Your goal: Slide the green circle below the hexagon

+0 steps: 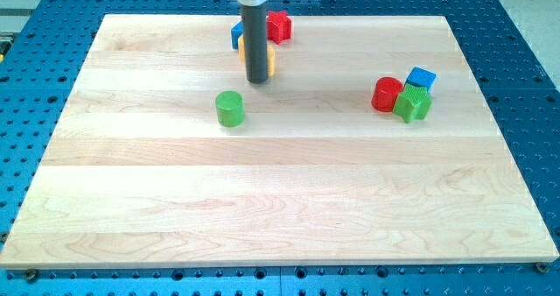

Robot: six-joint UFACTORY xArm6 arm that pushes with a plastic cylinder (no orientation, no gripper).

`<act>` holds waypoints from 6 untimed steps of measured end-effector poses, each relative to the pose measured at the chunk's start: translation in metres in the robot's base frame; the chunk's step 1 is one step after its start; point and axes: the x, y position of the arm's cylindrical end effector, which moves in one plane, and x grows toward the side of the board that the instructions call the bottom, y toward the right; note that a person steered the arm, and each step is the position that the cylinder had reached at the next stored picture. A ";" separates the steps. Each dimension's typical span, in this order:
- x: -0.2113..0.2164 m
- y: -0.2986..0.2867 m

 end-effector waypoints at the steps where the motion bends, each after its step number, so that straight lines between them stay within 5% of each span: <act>1: -0.029 0.033; 2: 0.032 0.032; 3: 0.162 0.016; 4: 0.160 -0.063; 6: 0.043 -0.022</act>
